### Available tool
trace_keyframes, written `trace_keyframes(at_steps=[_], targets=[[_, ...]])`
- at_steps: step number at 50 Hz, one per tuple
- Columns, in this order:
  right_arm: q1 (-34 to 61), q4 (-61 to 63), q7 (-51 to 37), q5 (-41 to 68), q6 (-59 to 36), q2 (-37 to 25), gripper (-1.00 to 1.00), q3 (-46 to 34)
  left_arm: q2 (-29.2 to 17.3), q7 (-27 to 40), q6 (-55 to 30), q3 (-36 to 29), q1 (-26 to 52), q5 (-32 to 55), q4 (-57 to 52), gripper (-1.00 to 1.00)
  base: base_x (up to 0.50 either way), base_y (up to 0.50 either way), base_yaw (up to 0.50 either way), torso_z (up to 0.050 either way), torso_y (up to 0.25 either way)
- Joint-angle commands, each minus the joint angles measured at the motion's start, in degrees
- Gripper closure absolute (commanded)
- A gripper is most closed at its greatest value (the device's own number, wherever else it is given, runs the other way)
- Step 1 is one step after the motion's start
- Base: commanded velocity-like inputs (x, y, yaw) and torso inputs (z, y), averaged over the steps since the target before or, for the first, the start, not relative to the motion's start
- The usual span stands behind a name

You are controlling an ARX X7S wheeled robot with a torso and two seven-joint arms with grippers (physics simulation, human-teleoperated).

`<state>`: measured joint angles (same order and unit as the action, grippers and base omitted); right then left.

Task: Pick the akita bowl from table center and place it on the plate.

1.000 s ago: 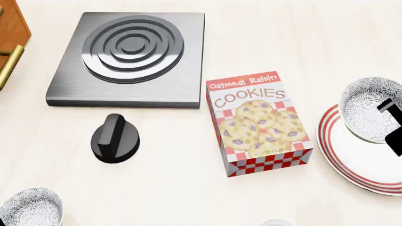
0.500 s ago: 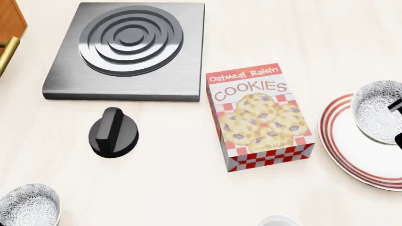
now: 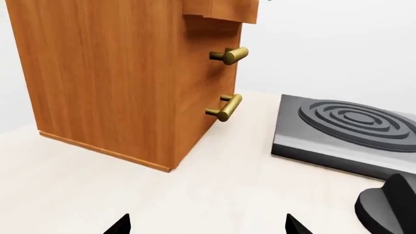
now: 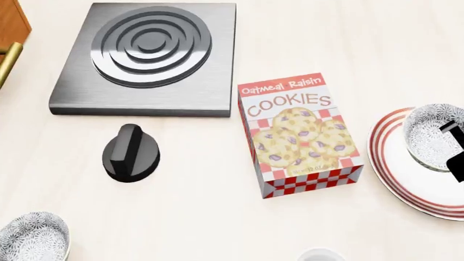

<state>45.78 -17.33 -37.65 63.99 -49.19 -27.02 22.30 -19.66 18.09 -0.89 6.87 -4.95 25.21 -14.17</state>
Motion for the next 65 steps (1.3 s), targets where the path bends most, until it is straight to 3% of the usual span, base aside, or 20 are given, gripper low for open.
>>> trace_keyframes(at_steps=[1, 43, 47, 49, 65], targets=[[-0.29, -2.45, 2.24, -1.75, 2.78, 0.22, 1.00, -0.49, -0.15, 0.10, 0.29, 0.20, -0.56, 0.31, -0.27, -1.00, 0.00, 0.00, 0.00, 0.000, 0.000], [5.24, -18.11, 9.68, -8.75, 13.03, 2.01, 1.00, -3.61, -0.92, 0.56, 0.80, 0.67, -0.97, 1.01, -0.50, -1.00, 0.00, 0.00, 0.00, 0.000, 0.000], [4.80, -17.22, 8.99, -8.46, 12.87, 2.23, 1.00, -3.36, -1.40, 0.07, 2.87, -0.06, -2.29, -1.83, -1.68, -1.00, 0.00, 0.00, 0.00, 0.002, -0.088], [4.79, -16.71, 8.69, -8.26, 12.66, 2.28, 1.00, -3.28, -1.29, -0.71, 1.63, 0.61, -2.21, 2.22, -1.94, -1.00, 0.00, 0.00, 0.00, 0.011, -0.186], [3.48, -14.49, 8.33, -7.83, 13.46, 2.24, 1.00, -2.48, -1.25, -0.03, 1.43, 0.25, -1.83, 1.69, -1.35, -1.00, 0.00, 0.00, 0.00, 0.000, 0.000]])
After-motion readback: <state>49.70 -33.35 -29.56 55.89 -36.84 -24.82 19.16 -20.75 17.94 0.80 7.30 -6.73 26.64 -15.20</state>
